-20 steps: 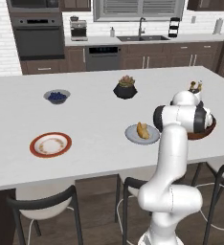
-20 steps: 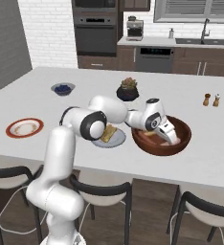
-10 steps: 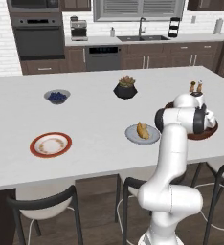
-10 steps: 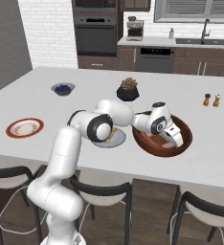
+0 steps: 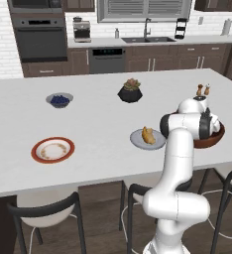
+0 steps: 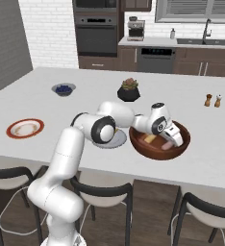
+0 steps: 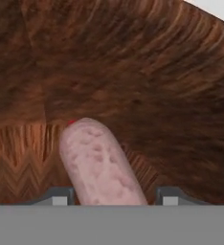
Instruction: Place one bun and one sausage from the bowl on each plate.
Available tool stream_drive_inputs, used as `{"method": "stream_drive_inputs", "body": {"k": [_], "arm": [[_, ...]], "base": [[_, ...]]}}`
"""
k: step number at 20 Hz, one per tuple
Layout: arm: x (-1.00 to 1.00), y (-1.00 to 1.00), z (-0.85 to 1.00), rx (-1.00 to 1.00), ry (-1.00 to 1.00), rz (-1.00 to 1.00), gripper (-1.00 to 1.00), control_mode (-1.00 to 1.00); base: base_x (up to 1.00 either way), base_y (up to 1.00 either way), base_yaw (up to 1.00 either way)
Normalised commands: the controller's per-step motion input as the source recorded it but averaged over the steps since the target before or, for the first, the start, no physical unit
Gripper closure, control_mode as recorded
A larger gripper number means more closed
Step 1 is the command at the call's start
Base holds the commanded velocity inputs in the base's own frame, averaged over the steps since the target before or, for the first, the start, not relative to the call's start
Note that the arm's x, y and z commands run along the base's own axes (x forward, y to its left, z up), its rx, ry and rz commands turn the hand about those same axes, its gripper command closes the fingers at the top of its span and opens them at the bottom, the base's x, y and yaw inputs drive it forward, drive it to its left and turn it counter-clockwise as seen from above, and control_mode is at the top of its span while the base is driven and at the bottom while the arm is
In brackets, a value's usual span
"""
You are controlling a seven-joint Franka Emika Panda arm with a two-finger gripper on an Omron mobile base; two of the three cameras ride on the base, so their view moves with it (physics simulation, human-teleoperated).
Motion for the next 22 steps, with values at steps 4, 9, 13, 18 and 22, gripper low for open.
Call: {"method": "stream_drive_inputs", "body": {"k": [4,9,13,18,22], "arm": [[-0.42,0.1,0.43,0.02,-0.07,0.0,1.0,-1.0],[-0.44,0.37,1.0,0.04,-0.11,0.08,1.0,-1.0],[-0.02,0.99,0.74,0.0,-0.07,0.2,1.0,-1.0],[0.0,1.0,0.25,0.0,-0.01,0.29,1.0,-1.0],[0.0,1.0,0.0,0.07,0.0,0.29,1.0,-1.0]], "base": [[0.0,0.0,0.0],[0.0,0.0,0.0],[0.0,0.0,0.0],[0.0,0.0,0.0],[0.0,0.0,0.0]]}}
